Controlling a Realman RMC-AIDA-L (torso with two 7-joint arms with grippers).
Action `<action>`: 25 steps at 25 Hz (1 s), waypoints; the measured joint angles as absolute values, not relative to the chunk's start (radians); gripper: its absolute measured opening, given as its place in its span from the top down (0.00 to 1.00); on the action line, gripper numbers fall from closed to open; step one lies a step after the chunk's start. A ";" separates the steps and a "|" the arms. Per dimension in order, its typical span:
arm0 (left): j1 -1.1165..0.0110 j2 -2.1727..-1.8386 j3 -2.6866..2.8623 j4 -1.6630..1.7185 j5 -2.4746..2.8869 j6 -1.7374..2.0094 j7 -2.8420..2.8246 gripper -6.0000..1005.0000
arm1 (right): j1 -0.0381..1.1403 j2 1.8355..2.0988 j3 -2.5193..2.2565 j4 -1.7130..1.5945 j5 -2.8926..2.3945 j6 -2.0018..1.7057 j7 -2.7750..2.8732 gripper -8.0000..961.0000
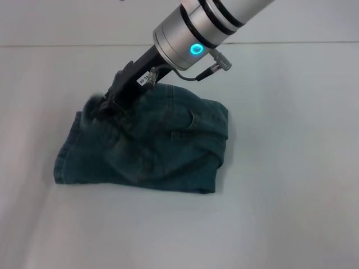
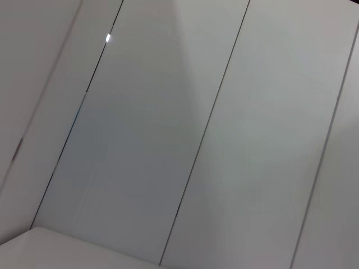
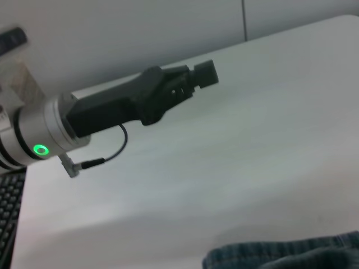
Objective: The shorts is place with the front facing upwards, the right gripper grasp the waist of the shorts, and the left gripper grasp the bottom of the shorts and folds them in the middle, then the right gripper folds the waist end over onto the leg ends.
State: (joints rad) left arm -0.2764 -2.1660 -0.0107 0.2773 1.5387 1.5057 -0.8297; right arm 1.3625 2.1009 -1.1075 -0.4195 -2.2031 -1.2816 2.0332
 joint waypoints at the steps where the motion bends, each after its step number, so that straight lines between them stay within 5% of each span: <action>1: -0.276 -2.166 -0.011 0.277 1.539 1.504 -0.830 0.97 | 1.360 2.101 -1.111 -0.419 -2.192 -1.282 2.029 0.83; 10: -0.287 -2.165 -0.003 0.272 1.546 1.485 -0.829 0.97 | 1.308 2.093 -1.112 -0.434 -2.131 -1.320 1.971 0.81; 20: -0.247 -2.161 0.159 0.451 1.676 1.600 -0.969 0.96 | 0.976 2.080 -1.075 -0.733 -1.998 -1.463 1.943 0.31; 23: -0.247 -2.154 0.223 0.548 1.774 1.611 -1.122 0.87 | 0.853 2.066 -1.033 -0.770 -1.937 -1.491 1.906 0.10; 25: -0.253 -2.143 0.276 0.622 1.851 1.632 -1.230 0.80 | 0.777 2.051 -0.993 -0.766 -1.906 -1.517 1.877 0.09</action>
State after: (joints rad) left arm -0.2532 -2.1426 0.2759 0.6223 1.8511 1.6315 -1.2304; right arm 0.7773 2.0513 -0.9935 -0.7665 -1.9055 -1.5168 1.8774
